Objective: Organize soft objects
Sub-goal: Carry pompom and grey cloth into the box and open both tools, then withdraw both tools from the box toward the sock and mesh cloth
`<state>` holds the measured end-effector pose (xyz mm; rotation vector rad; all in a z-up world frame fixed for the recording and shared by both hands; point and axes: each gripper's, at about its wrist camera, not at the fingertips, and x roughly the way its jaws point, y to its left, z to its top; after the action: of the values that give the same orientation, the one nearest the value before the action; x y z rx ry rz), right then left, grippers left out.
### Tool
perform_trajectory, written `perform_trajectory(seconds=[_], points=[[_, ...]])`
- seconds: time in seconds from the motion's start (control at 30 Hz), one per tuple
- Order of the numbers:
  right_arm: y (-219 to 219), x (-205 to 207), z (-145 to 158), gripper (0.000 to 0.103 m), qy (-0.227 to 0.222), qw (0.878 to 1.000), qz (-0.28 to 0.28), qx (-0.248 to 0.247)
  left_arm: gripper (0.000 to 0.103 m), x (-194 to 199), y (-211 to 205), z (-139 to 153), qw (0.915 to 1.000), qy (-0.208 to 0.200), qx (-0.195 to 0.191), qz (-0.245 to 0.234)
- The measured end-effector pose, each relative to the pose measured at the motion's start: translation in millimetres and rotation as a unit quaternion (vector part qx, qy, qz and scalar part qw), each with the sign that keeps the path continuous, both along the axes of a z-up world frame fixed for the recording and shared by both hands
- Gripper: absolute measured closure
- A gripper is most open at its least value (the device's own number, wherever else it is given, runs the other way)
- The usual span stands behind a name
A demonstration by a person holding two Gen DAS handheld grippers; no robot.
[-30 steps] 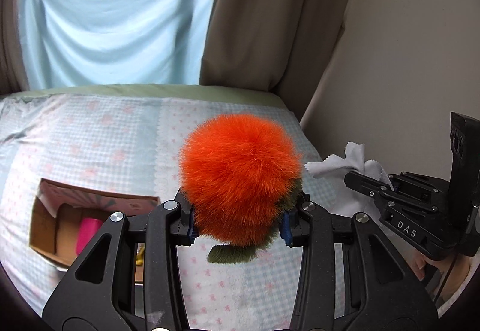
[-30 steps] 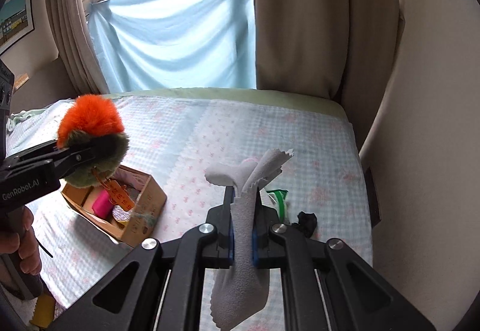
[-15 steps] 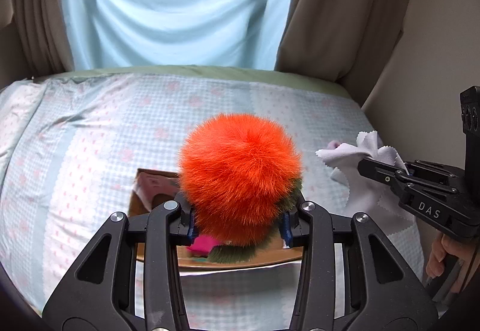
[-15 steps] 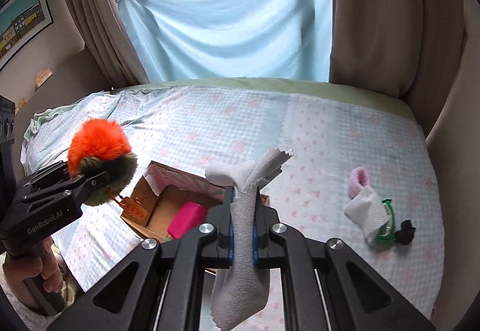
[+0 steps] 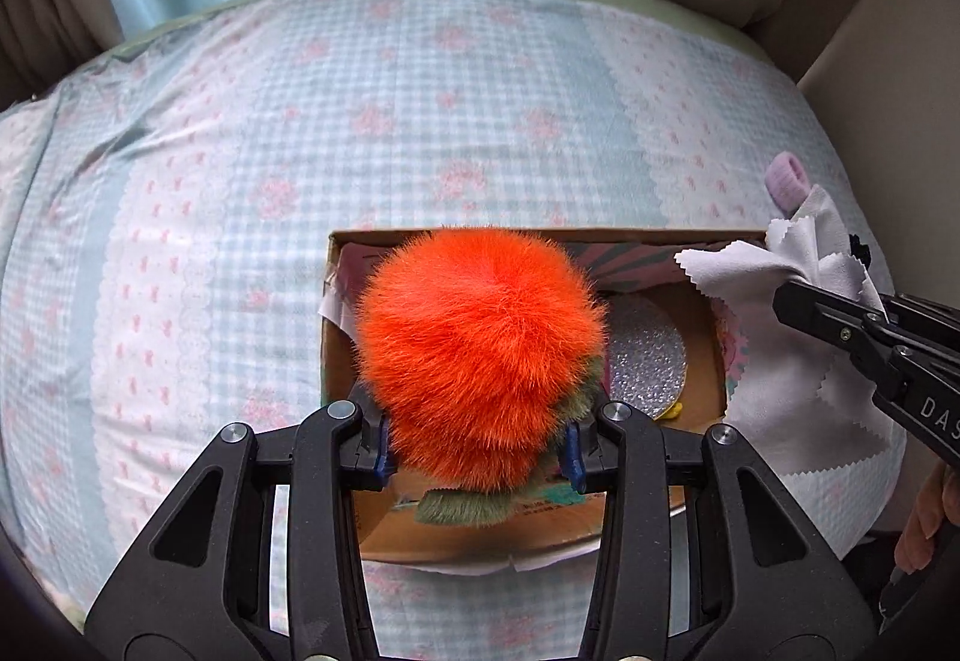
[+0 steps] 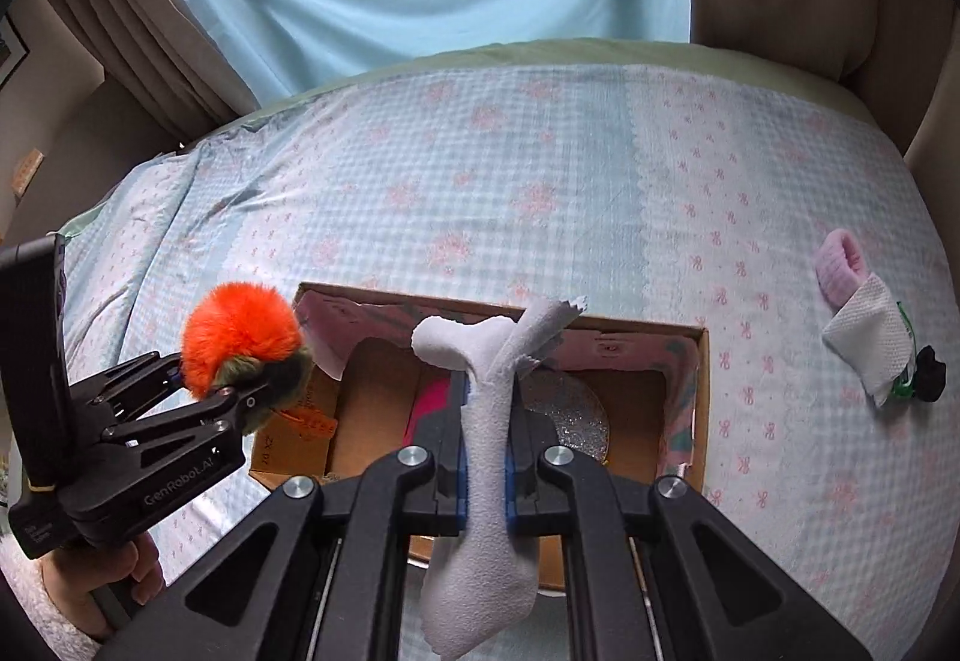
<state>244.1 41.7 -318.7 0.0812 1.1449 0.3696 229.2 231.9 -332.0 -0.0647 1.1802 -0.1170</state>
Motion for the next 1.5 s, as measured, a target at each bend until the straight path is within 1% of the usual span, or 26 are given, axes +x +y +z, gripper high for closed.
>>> perform_trajectory(seconds=[0.17,0.33,0.37,0.4,0.43,0.47,0.5,0.53,0.6,0.77,0.87,1.0,1.17,1.23,1.33,1.5], points=[[4,11,-30,0.095,0.039,0.999,-0.003,-0.013,0.067,11,-8,-28,0.9991,0.037,0.006,-0.021],[4,18,-47,0.095,0.06,0.998,-0.001,-0.023,0.066,14,-18,-38,0.9977,0.054,0.012,-0.039],[3,20,-49,0.095,0.064,0.998,-0.001,-0.023,0.059,15,-21,-39,0.9973,0.055,0.01,-0.047],[3,22,-52,0.095,0.069,0.997,-0.002,-0.023,0.037,14,-24,-39,0.9967,0.058,0.003,-0.057],[3,25,-55,0.091,0.074,0.997,-0.005,-0.026,0.02,13,-27,-40,0.9958,0.064,-0.002,-0.066],[3,27,-58,0.083,0.078,0.996,-0.007,-0.03,0.001,11,-30,-40,0.995,0.067,0.002,-0.074],[2,29,-60,0.049,0.08,0.996,-0.009,-0.035,0.0,8,-33,-39,0.9945,0.064,0.007,-0.083],[0,31,-63,0.002,0.084,0.996,-0.01,-0.036,0.0,5,-36,-40,0.9937,0.064,0.013,-0.091],[-5,33,-66,0.0,0.092,0.996,-0.008,-0.021,0.0,0,-40,-41,0.9923,0.066,0.032,-0.1],[-15,26,-64,0.0,0.087,0.996,0.002,-0.022,0.0,-15,-40,-36,0.993,0.063,0.03,-0.095],[-20,17,-56,0.0,0.075,0.997,0.0,-0.01,0.0,-23,-37,-25,0.9946,0.055,0.027,-0.084],[-23,6,-38,0.0,0.068,0.998,-0.005,-0.003,0.0,-38,-32,-1,0.9969,0.038,0.027,-0.063],[-28,-18,1,0.0,0.034,0.999,-0.004,-0.009,0.0,-63,-31,43,0.9986,0.006,0.035,-0.039],[-31,-30,22,0.0,0.018,1.0,-0.006,-0.012,0.0,-76,-31,65,0.999,-0.007,0.036,-0.026],[-42,-50,59,0.0,-0.008,1.0,-0.015,-0.011,0.0,-96,-31,102,0.999,-0.034,0.029,0.0],[-61,-85,115,0.0,-0.059,0.998,-0.028,-0.017,0.0,-131,-27,159,0.9944,-0.094,0.022,0.044]])
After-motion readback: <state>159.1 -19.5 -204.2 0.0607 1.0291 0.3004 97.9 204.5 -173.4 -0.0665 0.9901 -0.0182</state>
